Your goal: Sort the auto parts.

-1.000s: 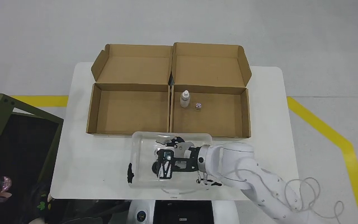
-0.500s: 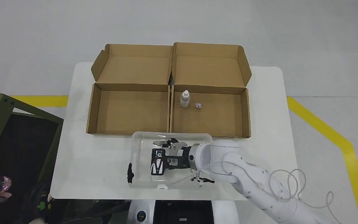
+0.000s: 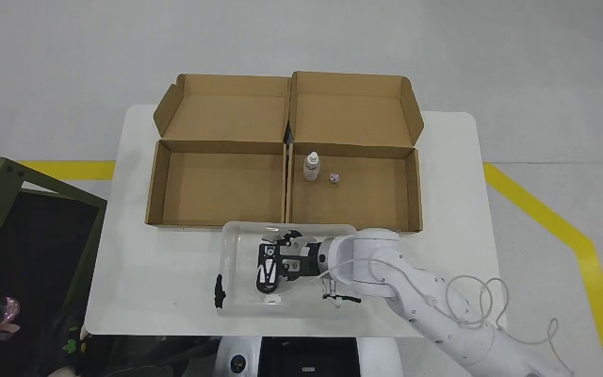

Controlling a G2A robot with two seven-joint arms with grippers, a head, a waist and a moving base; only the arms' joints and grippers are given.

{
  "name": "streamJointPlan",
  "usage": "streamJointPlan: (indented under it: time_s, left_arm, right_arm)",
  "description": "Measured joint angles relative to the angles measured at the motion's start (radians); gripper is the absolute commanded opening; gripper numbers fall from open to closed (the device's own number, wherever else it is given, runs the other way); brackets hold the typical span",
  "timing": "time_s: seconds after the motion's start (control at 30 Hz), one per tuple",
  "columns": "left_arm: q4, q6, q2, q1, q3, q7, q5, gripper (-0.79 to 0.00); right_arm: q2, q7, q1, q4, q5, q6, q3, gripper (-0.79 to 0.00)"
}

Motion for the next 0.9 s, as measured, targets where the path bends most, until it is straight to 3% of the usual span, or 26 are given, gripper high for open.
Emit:
streamJointPlan:
  time_s: [0.9]
  left_arm:
    - [0.0,0.0,0.0,0.0,0.0,0.0,0.0,0.0]
  right_arm:
    - [-0.032,-0.006,0.054,0.129,0.041,-0.023,-0.042,-0.385]
